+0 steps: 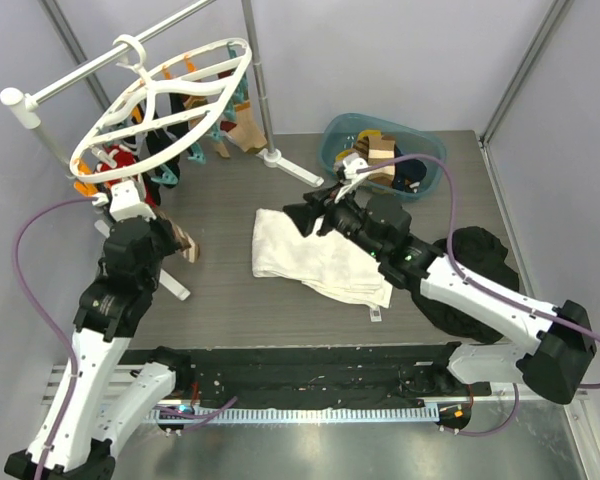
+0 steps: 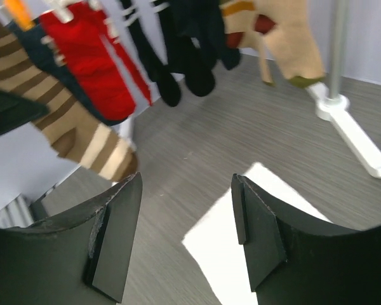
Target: Remove the socks clipped to the hanger
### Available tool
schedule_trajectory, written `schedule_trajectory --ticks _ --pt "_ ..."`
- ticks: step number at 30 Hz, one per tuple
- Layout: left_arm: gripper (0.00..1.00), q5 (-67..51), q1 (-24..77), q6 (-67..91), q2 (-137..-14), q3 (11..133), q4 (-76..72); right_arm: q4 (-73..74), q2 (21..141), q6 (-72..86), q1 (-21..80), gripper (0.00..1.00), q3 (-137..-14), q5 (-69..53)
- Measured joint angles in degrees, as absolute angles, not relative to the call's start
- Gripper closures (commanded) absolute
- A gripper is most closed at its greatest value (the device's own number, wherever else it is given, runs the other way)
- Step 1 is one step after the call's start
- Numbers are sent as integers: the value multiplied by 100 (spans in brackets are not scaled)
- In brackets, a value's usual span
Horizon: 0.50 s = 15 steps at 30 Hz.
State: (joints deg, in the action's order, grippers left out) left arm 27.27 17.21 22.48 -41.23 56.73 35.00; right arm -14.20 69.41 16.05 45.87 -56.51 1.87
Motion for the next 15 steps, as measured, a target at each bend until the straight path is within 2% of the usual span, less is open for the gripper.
schedule_trajectory --ticks 7,15 --pt "100 1708 1717 2718 -3927 6051 3715 -2399 7752 985 5513 29 -5765 191" --pt "100 1002 1717 3004 -3997 6099 3854 -2912 9424 -34 6510 27 -6853 355"
